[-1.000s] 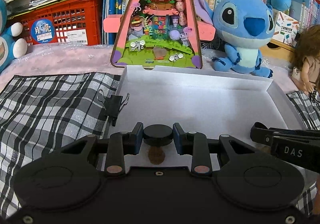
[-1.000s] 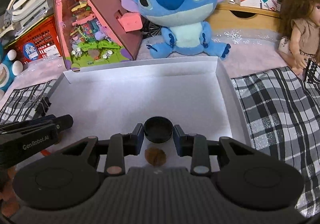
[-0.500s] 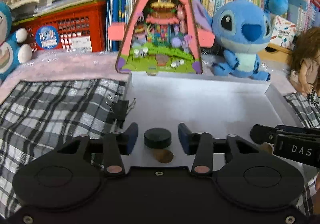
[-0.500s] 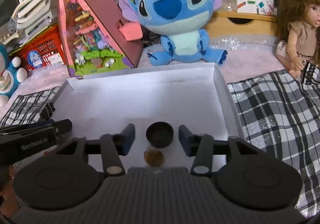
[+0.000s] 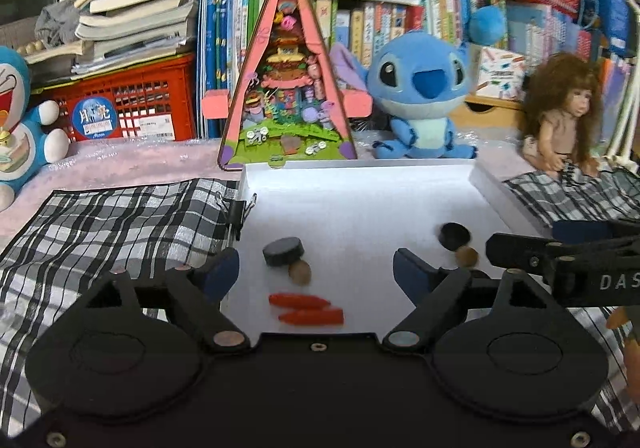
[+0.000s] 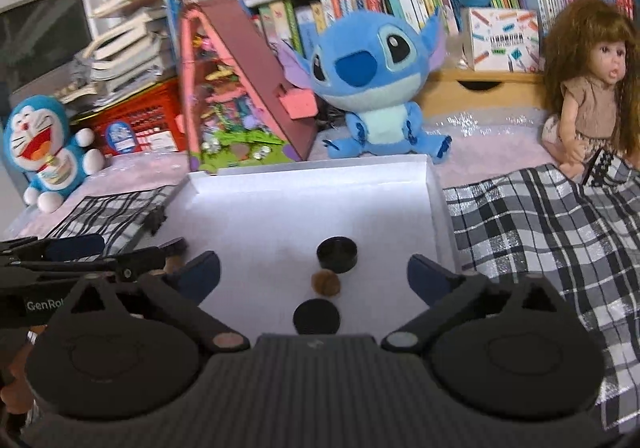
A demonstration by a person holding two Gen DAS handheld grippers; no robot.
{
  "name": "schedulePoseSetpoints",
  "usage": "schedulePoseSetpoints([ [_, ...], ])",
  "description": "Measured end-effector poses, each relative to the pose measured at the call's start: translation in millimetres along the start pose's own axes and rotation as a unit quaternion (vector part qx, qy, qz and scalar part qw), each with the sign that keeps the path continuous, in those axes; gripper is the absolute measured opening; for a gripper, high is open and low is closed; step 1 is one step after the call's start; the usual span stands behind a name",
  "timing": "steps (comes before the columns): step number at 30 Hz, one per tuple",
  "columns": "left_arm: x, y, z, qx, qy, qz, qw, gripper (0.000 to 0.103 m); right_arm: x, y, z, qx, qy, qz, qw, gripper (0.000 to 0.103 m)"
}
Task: Organize rigid objects
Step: 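Withdraw both grippers toward the black binder clip and clear glass cup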
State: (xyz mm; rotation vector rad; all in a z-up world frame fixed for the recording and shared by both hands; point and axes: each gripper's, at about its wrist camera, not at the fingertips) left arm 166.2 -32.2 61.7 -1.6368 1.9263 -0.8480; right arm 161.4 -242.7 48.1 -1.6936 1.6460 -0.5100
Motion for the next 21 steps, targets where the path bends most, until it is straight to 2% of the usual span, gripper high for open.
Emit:
schedulePoseSetpoints([
  [7, 7, 31, -31, 0.020, 0.009, 0.022, 0.9995, 0.087, -9, 25, -23, 0.013, -0.011, -0.033, 0.999, 0.103],
  [21, 5, 73, -53, 0.014, 0.025, 0.020, 0.9994, 0.089, -19, 69, -54, 0.034, -0.013, -0.073, 0.997, 0.103],
])
Point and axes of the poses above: each gripper's, at about its wrist camera, not at the fingertips, and z roughly the way its jaws point, x to its right, y to its underside, and after that the axes turned 9 degrees about -x, right-handed
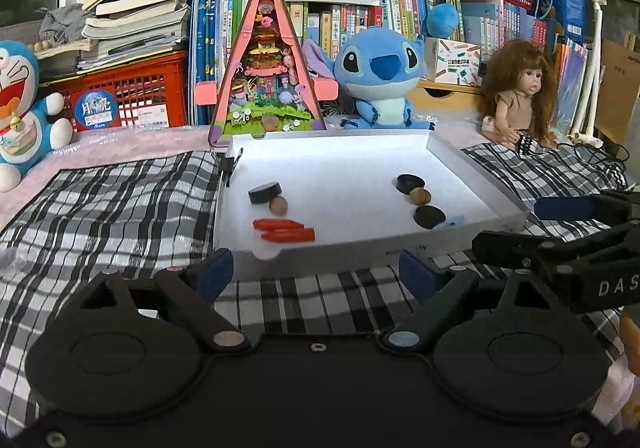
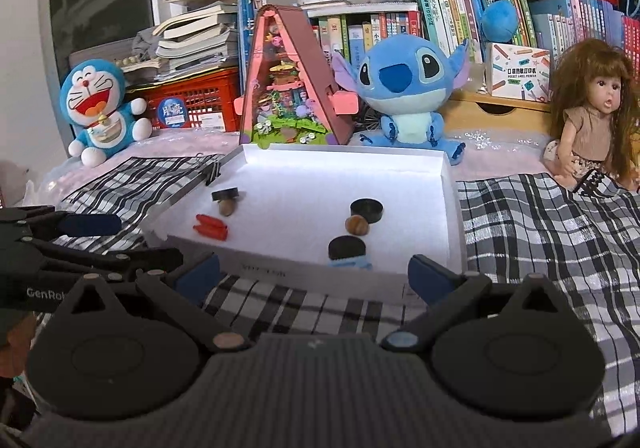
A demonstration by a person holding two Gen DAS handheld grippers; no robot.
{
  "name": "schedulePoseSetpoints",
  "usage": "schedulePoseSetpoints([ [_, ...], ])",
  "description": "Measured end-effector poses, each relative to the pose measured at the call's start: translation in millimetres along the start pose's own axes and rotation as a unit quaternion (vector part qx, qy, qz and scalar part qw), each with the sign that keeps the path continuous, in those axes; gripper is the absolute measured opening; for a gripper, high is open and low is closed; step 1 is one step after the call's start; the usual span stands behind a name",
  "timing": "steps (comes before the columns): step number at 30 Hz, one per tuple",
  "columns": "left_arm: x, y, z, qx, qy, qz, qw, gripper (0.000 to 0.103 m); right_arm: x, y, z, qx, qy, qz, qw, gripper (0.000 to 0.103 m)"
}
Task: Organize rigid objects
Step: 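Withdraw both grippers toward the black binder clip and clear glass cup, then grasp the black binder clip with the left gripper while the right gripper grasps the glass cup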
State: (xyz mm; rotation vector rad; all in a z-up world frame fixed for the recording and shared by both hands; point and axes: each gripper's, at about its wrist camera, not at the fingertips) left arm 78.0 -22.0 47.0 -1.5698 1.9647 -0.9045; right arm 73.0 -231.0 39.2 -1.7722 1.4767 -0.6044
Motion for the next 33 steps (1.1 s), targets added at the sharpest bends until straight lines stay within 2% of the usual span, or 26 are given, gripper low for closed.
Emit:
schedulePoseSetpoints([
  [9, -10, 21, -13, -0.001, -0.001, -0.010, 1.0000, 0.089, -14, 24, -12, 0.006, 0.004, -0.032, 0.999, 0.103],
  [18, -19, 39, -22, -0.005, 0.002, -0.020, 0.9998, 0.089, -29, 48, -19, 0.002, -0.013, -0.081, 0.997, 0.103],
  [21, -21, 45, -21, -0.016, 0.012, -0.023, 0.9995, 0.081, -33, 54, -19, -0.003, -0.015, -0.084, 0.996, 0.103],
  [25, -23, 52, -16, -0.041, 0.032, -0.027, 0.9983, 0.054, -39, 59, -17, -0.010, -0.015, -0.090, 0.996, 0.103],
  [27, -23, 55, -13, -0.048, 0.037, -0.027, 0.9978, 0.048, -43, 60, -16, -0.012, -0.017, -0.094, 0.995, 0.103],
  [33, -18, 57, -8, -0.049, 0.038, -0.019, 0.9979, 0.045, -54, 60, -11, -0.016, -0.027, -0.112, 0.993, 0.097],
])
Point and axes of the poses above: each gripper's, at about its wrist camera, not at the fingertips, and z roughly the way its jaws point, x to its right, y to its underside, and after that the axes turned 9 degrees about -x, right-handed
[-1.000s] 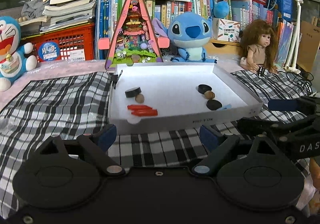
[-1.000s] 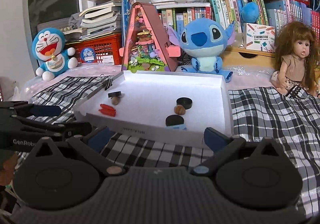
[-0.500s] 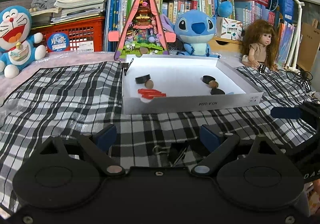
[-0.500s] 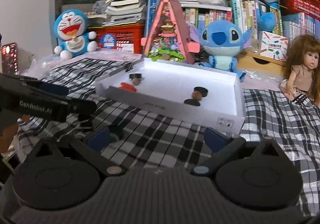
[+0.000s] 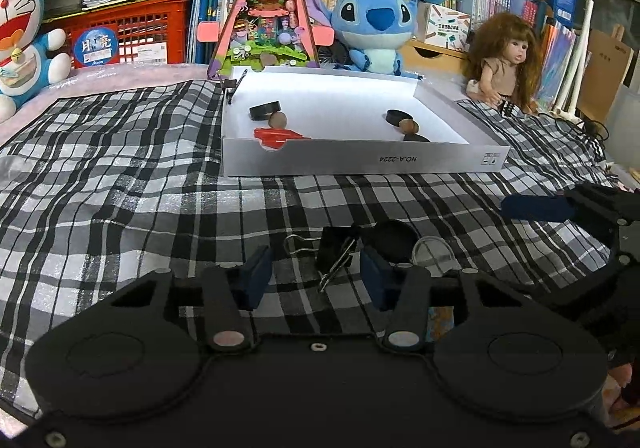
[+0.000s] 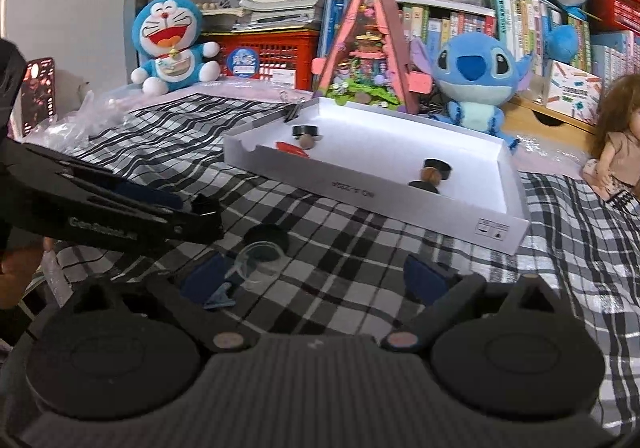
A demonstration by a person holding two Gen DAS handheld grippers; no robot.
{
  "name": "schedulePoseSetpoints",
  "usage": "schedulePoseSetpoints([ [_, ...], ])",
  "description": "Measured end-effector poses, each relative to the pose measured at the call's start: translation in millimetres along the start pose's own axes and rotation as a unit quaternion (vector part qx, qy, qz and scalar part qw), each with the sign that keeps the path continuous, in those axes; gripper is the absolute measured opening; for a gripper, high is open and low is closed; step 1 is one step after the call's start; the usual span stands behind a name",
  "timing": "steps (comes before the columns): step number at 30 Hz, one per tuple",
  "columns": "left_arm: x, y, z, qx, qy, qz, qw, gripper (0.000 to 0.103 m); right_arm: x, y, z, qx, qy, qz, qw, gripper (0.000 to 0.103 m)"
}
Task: Organize rigid objects
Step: 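Grasp the black binder clip with the left gripper while the right gripper grasps the glass cup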
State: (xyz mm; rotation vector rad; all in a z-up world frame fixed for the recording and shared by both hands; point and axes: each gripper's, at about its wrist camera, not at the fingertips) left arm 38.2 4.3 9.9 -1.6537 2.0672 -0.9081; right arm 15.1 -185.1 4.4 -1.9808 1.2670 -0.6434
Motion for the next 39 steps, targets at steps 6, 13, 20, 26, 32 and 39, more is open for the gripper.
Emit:
schedulePoseSetpoints([
  [6, 3, -3, 6, -0.001, 0.003, 0.003, 1.0000, 0.038, -10, -4, 8, -0.007, -0.011, -0.011, 1.000, 0.087],
  [13, 4, -4, 6, 0.004, 0.002, 0.001, 1.0000, 0.038, -15, -7, 14, -0.013, -0.012, -0.002, 1.000, 0.052],
  [20, 1, -6, 1, 0.012, -0.001, 0.000, 0.9999, 0.038, -16, -8, 15, -0.017, -0.013, 0.001, 1.000, 0.032],
  [26, 0, -8, -3, 0.017, -0.003, -0.003, 0.9998, 0.038, -12, -10, 11, -0.009, -0.008, 0.013, 1.000, 0.032],
  [32, -1, -17, -7, 0.029, -0.004, -0.005, 0.9996, 0.038, -3, -18, 8, 0.000, 0.007, 0.028, 1.000, 0.032],
  [39, -3, -31, -10, 0.040, -0.007, -0.010, 0.9991, 0.038, 13, -29, 4, 0.014, 0.027, 0.056, 0.998, 0.032],
])
Point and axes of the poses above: each gripper's, at about its wrist camera, not at the fingertips, and z roughly the way its jaws point, x to its right, y to its underside, and after that the axes turned 9 degrees about -x, right-handed
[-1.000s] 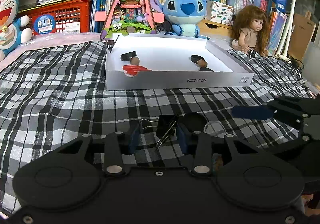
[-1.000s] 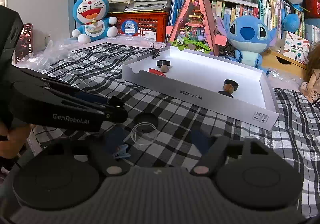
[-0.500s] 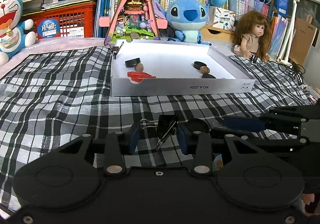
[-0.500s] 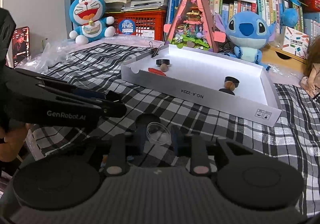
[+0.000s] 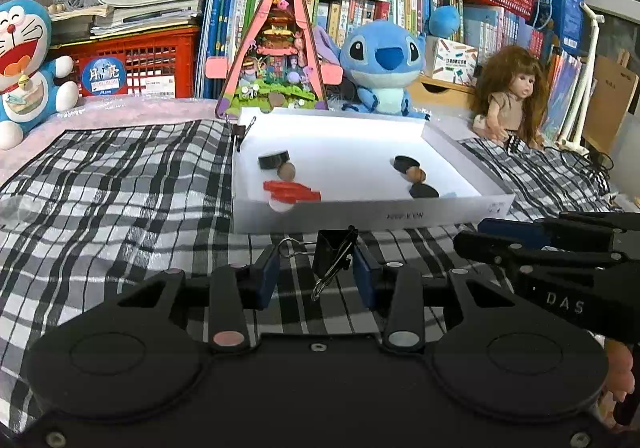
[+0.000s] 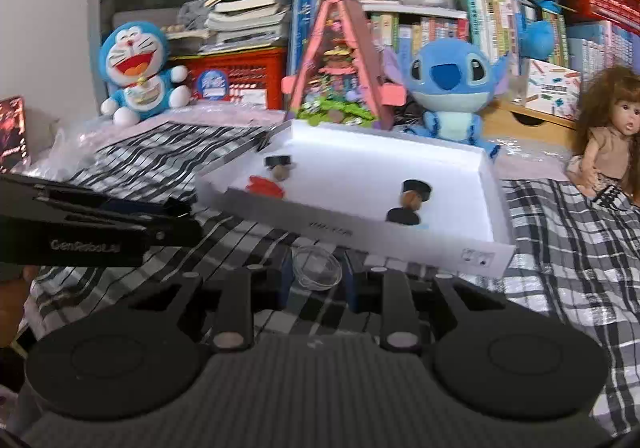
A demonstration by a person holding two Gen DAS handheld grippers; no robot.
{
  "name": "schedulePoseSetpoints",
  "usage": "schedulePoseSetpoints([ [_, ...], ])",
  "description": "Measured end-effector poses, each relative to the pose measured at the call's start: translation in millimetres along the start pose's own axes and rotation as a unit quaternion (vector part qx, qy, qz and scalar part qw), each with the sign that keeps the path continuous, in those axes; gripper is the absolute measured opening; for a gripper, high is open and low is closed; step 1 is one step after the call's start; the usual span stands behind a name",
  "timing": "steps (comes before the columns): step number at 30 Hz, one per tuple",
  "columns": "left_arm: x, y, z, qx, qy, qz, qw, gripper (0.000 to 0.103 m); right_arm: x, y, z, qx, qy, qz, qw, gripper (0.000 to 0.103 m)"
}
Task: Organize rigid objects
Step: 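Grasp the black binder clip with the left gripper while the right gripper grasps the glass cup, then carry the binder clip and glass cup into the white tray and open both grippers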
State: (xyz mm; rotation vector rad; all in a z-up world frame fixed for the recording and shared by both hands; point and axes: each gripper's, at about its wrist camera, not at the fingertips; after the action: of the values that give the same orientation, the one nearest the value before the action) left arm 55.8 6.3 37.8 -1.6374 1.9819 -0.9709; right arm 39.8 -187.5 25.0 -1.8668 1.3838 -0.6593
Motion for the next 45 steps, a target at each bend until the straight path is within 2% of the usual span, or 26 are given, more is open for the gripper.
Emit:
schedulePoseSetpoints([
  [8, -2, -25, 6, 0.012, 0.000, -0.009, 0.9999, 0.038, 21, -19, 2, 0.006, 0.015, 0.031, 0.999, 0.032],
  [14, -7, -59, 20, 0.013, 0.006, -0.023, 0.9996, 0.038, 37, -37, 8, 0.003, 0.020, 0.049, 0.999, 0.032],
  [24, -18, -106, 63, -0.009, 0.011, -0.058, 0.9982, 0.038, 70, -77, 33, -0.013, 0.025, 0.090, 0.996, 0.032],
  [33, -34, -131, 103, -0.030, -0.011, -0.085, 0.9959, 0.038, 89, -107, 61, -0.033, 0.025, 0.127, 0.991, 0.032],
  [45, -27, -140, 132, -0.042, -0.042, -0.068, 0.9959, 0.038, 100, -117, 102, -0.063, 0.041, 0.156, 0.985, 0.032],
])
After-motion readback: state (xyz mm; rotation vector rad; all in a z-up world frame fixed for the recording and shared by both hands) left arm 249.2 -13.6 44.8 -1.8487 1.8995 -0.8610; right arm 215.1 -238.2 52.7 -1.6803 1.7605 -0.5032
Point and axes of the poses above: each gripper's, at about its wrist camera, not at the fingertips, and z roughly the way its jaws point, x to its right, y to its underside, and after that the axes turned 9 degrees about -x, right-handed
